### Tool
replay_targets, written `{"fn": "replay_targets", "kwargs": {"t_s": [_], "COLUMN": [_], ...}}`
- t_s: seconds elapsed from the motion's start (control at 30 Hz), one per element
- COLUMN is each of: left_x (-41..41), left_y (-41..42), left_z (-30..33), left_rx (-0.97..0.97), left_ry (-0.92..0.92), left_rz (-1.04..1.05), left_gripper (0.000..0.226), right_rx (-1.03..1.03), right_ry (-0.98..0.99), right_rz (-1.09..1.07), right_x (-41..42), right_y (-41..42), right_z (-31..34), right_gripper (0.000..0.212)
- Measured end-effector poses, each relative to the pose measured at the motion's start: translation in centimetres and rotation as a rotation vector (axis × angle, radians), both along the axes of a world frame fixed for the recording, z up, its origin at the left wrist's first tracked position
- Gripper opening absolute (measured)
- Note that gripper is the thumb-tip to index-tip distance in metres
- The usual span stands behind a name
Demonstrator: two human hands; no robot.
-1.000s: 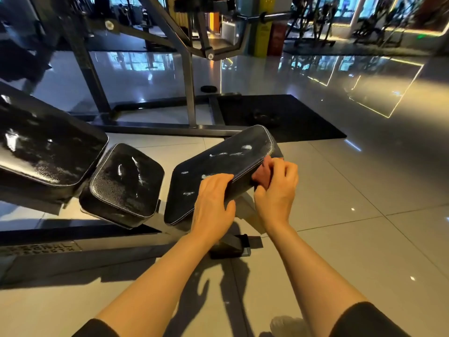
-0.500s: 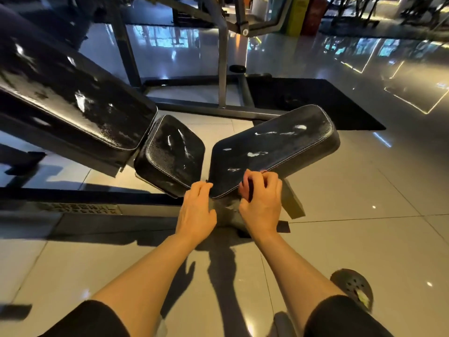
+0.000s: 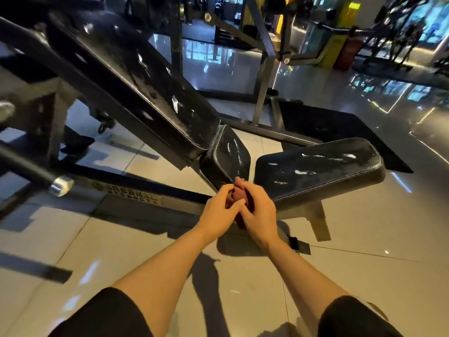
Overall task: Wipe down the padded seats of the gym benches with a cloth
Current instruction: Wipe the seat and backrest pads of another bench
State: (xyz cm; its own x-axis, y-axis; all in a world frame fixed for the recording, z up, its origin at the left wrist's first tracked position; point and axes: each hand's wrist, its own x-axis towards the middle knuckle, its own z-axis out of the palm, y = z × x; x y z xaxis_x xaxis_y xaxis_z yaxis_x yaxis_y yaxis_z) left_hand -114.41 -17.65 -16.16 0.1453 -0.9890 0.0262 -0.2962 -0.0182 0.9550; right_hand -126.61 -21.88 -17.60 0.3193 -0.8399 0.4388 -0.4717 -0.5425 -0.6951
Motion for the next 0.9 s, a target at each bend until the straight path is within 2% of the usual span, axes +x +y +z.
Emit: {"fn": "replay_targets", "kwargs": {"t_s": [0.13, 0.23, 0.3, 0.37, 0.5, 0.6, 0.73, 0.83, 0.9], "left_x": [4.0, 5.6, 5.5, 5.2, 5.0, 5.0, 3.7, 2.2, 1.4], "left_y": [1.5, 1.2, 1.0, 0.9, 0.6, -0.7, -2.7, -3.5, -3.7], "left_z": [2.1, 2.3, 1.9, 1.5, 1.3, 1.5, 1.7, 1.1, 0.2], "left_rx": [-0.1, -0.077, -0.093, -0.137, -0.165, -0.197, -0.293, -0.24, -0.195], "left_ry": [0.027, 0.13, 0.149, 0.098, -0.084, -0.188, -0.258, -0.306, -0.308], "left_rz": [0.166, 0.34, 0.449, 0.533, 0.54, 0.545, 0.538, 0.594, 0.584], "left_gripper": [0.047, 0.045, 0.043, 0.042, 0.041, 0.038, 0.039, 0.032, 0.024], "right_rx": [-0.088, -0.106, -0.06, -0.021, -0.006, 0.015, -0.003, -0.052, -0.06], "right_ry": [0.135, 0.255, 0.297, 0.296, 0.303, 0.341, 0.406, 0.427, 0.444], "right_rz": [0.191, 0.315, 0.317, 0.232, 0.02, 0.005, 0.077, 0.109, 0.118], "right_x": [4.0, 6.4, 6.5, 5.6, 4.3, 4.3, 4.1, 3.7, 3.2], "right_y": [0.2, 0.1, 0.2, 0.1, -1.1, -2.0, -2.2, -2.5, -2.7], "right_z": [3.4, 5.1, 4.7, 3.7, 3.2, 3.4, 2.3, 1.7, 1.7], "right_gripper": [0.05, 0.057, 0.066, 0.069, 0.053, 0.043, 0.049, 0.064, 0.065]}}
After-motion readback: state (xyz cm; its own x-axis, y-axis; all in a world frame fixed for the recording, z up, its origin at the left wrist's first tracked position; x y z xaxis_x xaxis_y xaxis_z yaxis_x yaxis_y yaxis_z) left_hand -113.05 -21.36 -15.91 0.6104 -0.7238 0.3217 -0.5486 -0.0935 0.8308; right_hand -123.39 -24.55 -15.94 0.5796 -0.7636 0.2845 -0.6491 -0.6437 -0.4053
